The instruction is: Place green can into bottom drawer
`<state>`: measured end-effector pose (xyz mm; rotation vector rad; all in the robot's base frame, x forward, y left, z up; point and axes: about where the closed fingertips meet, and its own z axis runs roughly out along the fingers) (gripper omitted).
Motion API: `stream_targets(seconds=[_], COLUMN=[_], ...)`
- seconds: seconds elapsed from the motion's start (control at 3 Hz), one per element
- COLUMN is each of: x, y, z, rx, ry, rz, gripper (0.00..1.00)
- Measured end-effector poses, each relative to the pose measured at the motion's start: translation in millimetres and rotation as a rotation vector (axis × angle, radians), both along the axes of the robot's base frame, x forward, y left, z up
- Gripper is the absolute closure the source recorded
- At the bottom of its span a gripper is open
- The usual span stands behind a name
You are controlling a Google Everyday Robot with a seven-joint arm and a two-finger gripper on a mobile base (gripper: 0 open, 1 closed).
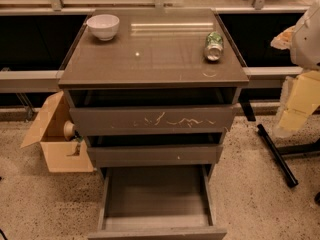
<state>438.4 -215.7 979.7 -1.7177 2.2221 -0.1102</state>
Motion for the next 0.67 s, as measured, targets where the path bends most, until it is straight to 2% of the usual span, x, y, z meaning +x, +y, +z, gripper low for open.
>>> stream_targets(seconds=[0.33,0.67], x=[0.1,24.8], y=[0.0,-19.8], z=[0.3,-1.4], rx=[0.0,0.051], ry=[-0.001,-0.033], rz=[0.0,0.028], gripper=[0.0,0.0])
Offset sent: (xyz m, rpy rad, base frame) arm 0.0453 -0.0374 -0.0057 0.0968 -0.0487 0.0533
